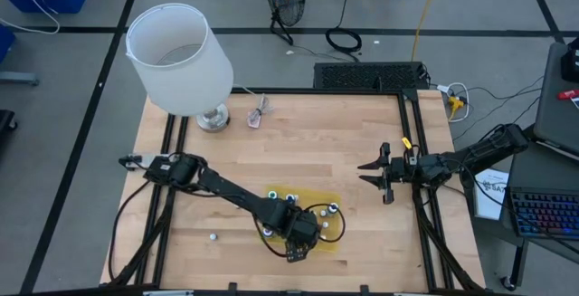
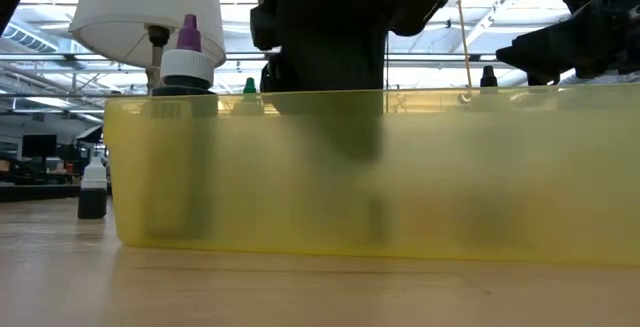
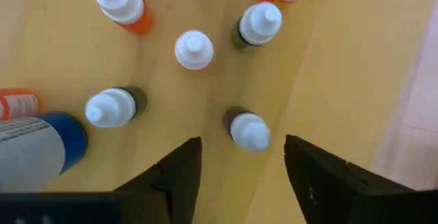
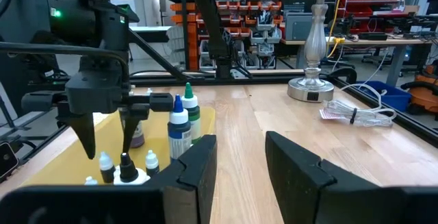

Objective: Pick & Place food coloring
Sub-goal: Put the small purple food coloring bottle into the yellow container

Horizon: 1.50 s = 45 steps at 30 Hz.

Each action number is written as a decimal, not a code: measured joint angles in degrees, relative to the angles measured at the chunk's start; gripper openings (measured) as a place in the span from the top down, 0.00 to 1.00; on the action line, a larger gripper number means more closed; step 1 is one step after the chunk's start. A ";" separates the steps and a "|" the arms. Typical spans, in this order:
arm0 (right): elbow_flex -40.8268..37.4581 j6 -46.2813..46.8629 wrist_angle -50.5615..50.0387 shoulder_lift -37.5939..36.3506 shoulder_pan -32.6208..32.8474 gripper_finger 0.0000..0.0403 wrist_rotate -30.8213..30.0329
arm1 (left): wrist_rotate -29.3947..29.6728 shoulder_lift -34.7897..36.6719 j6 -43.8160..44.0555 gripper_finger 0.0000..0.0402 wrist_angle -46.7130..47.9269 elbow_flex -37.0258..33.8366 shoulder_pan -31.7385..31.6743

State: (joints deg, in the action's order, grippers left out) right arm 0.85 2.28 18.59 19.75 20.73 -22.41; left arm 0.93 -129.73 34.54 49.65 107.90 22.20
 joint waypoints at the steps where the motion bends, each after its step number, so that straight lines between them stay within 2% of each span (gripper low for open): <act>1: -0.01 0.00 0.00 -0.02 -0.02 0.72 0.00 | -0.42 0.04 -0.17 0.47 0.27 0.21 0.02; 7: 0.01 0.00 0.00 -0.02 -0.02 0.72 0.00 | -2.13 3.34 -0.57 0.44 0.29 0.33 -0.11; 12: 0.00 0.00 0.02 -0.02 -0.02 0.72 0.00 | 0.99 8.64 -0.60 0.46 2.21 0.37 0.26; 16: 0.01 0.00 0.00 0.00 0.00 0.72 0.02 | 7.15 13.66 1.57 0.48 11.08 0.44 1.80; 21: -0.01 0.00 -0.02 -0.02 -0.02 0.72 0.01 | 17.79 17.39 13.09 0.52 28.33 0.44 5.30; 25: 0.01 0.00 0.04 -0.02 -0.02 0.72 0.00 | 18.48 18.78 21.88 0.55 33.92 -1.84 6.95; 29: -0.01 0.00 0.00 -0.01 -0.01 0.72 0.00 | 15.35 20.17 24.68 0.56 33.73 -7.69 7.34; 33: 0.00 0.00 0.00 0.00 0.00 0.72 0.00 | 13.30 22.48 26.99 0.55 33.03 -16.75 6.19; 41: 0.01 0.00 0.02 -0.01 -0.01 0.72 0.00 | 10.98 31.08 28.13 0.51 17.39 -33.37 3.36; 45: 0.01 0.00 0.02 -0.02 -0.02 0.72 0.00 | 9.19 33.10 30.03 0.47 15.22 -38.02 2.00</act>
State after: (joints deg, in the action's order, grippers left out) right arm 0.86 2.28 18.61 19.73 20.71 -22.41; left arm 10.12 -96.63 64.57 64.87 69.88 24.19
